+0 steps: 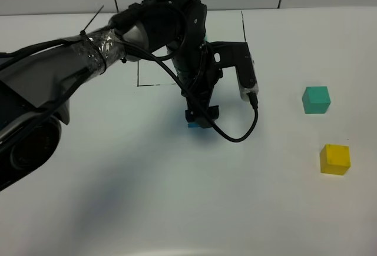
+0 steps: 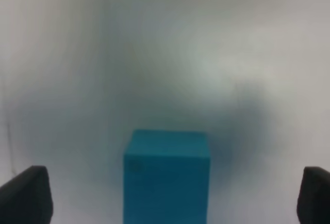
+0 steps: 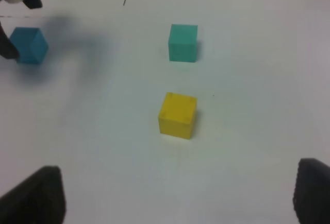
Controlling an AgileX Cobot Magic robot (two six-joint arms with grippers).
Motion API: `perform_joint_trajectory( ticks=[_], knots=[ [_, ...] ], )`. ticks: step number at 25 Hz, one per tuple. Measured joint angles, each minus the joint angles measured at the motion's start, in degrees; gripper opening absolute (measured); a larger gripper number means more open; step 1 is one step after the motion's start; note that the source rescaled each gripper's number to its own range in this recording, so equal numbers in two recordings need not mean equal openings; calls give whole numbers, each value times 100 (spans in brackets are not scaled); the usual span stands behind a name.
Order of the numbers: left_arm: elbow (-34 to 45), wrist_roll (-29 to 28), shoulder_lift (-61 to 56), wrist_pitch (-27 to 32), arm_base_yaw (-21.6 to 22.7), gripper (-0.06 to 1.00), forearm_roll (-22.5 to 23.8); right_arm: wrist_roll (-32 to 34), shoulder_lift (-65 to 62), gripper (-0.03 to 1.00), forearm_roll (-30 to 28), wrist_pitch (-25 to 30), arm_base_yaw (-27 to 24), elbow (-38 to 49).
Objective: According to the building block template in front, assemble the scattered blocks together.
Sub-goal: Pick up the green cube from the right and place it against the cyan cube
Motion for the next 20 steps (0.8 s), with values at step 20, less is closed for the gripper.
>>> perform_joint_trajectory(
  ticks=[20],
  knots=[
    [804, -2728, -1854, 323, 1633, 98, 304, 11, 0, 78, 0, 0, 0, 0]
  ],
)
